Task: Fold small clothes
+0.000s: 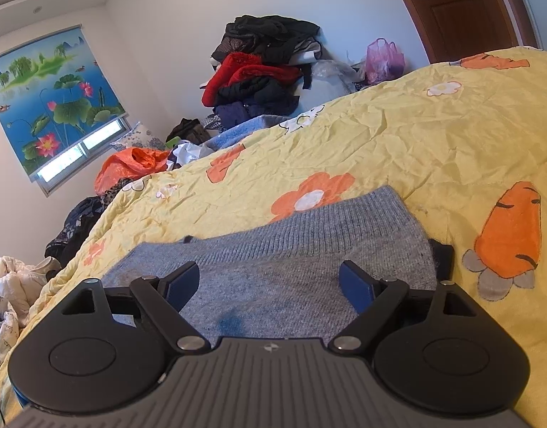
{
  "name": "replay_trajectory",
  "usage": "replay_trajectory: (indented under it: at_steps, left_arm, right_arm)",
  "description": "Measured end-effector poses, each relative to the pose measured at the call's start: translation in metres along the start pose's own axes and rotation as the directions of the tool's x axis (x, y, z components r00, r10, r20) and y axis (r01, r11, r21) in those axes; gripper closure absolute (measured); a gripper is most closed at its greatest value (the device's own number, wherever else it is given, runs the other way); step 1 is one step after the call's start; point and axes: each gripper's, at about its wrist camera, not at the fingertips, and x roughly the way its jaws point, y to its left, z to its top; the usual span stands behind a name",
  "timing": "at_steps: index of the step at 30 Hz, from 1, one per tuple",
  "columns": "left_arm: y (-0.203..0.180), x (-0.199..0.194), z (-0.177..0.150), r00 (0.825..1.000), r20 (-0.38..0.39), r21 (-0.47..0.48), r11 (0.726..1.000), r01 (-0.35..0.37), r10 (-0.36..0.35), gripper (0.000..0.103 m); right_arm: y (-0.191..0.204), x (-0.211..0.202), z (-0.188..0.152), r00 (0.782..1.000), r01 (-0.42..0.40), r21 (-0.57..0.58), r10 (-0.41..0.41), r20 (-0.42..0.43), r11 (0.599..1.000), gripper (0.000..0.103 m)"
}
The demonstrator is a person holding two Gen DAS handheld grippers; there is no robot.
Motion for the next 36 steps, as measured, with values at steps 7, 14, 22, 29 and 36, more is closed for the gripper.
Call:
replay_trajectory:
  at_steps: [7, 14, 22, 29, 36]
  left_arm:
    - [-0.062, 0.056, -0.097, 0.947, -0.220, -0.081, 0.972, 0.221, -0.234, 0.021]
    - [-0.082, 0.061, -0.115, 0.940, -0.204, -0.090, 0.961, 0.261, -0.274, 0.021]
    - [-0.113, 0.072, -0.129, 0.977, -0.192, 0.142, 0.983, 0.119, -0.090, 0.092]
    - [-0.208, 0.025, -0.162, 0.987, -0.017, 0.571, 0.809, 0.139, -0.158, 0.098]
    - [-0.260, 0.010, -0.256, 0.946, -0.170, 0.773, 0.559, 0.301, -0.275, 0.098]
  right_arm:
    - [0.003, 0.001, -0.001, 1.000, 0.013, -0.013, -0.013, -0.002, 1.000, 0.019]
    - [0.001, 0.001, -0.001, 1.000, 0.005, 0.003, -0.005, 0.003, 1.000, 0.019]
    - [-0.002, -0.001, -0.001, 1.000, -0.006, 0.020, 0.006, 0.007, 1.000, 0.019]
    - [0.007, 0.002, 0.008, 0.999, 0.035, -0.008, -0.036, -0.040, 0.999, 0.017]
    - [0.059, 0.038, 0.036, 0.904, -0.243, 0.230, 0.306, -0.299, 0.942, 0.002]
